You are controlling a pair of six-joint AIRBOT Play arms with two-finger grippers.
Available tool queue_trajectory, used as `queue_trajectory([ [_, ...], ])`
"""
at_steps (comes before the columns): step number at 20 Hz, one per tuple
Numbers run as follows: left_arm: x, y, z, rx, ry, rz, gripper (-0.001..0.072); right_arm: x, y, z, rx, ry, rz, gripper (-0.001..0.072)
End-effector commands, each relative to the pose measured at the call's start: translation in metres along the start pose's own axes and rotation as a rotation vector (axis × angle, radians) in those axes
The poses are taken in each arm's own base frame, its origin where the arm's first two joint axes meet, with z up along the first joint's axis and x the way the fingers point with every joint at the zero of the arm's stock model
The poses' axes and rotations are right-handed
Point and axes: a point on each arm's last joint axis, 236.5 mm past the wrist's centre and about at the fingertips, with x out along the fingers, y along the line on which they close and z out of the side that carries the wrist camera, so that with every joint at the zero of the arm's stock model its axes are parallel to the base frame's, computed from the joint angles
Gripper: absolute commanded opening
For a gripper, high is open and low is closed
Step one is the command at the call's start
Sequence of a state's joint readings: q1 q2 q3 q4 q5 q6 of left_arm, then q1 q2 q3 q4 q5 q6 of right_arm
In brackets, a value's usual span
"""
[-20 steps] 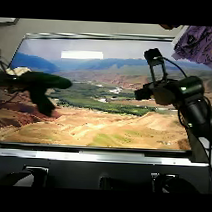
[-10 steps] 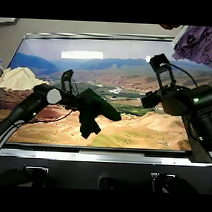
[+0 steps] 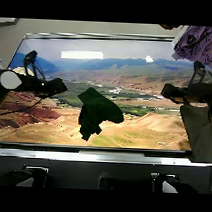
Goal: Fold the clothes and pants, and hang the long-sleeved shirts on hangers.
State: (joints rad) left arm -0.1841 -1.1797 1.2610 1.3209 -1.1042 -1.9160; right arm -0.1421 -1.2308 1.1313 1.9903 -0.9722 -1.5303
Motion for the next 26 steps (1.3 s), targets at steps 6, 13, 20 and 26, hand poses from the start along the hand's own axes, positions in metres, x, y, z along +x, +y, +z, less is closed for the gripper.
queue_trajectory([
  [6, -0.007, 0.039, 0.026, -0.078, -0.047, 0.030, 0.0537, 0.112, 0.034, -0.118, 0.058, 0.521, 0.256, 0.0591],
  [13, 0.128, 0.026, 0.027, -0.157, 0.070, -0.163, 0.0537, 0.085, 0.049, -0.114, 0.014, 0.515, 0.285, 0.0590],
  [20, 0.211, 0.035, -0.005, -0.240, 0.186, -0.269, 0.0535, 0.055, 0.059, -0.097, -0.041, 0.434, 0.279, 0.0590],
  [26, 0.238, 0.030, -0.020, -0.268, 0.227, -0.309, 0.0524, 0.040, 0.066, -0.096, -0.042, 0.426, 0.288, 0.0590],
])
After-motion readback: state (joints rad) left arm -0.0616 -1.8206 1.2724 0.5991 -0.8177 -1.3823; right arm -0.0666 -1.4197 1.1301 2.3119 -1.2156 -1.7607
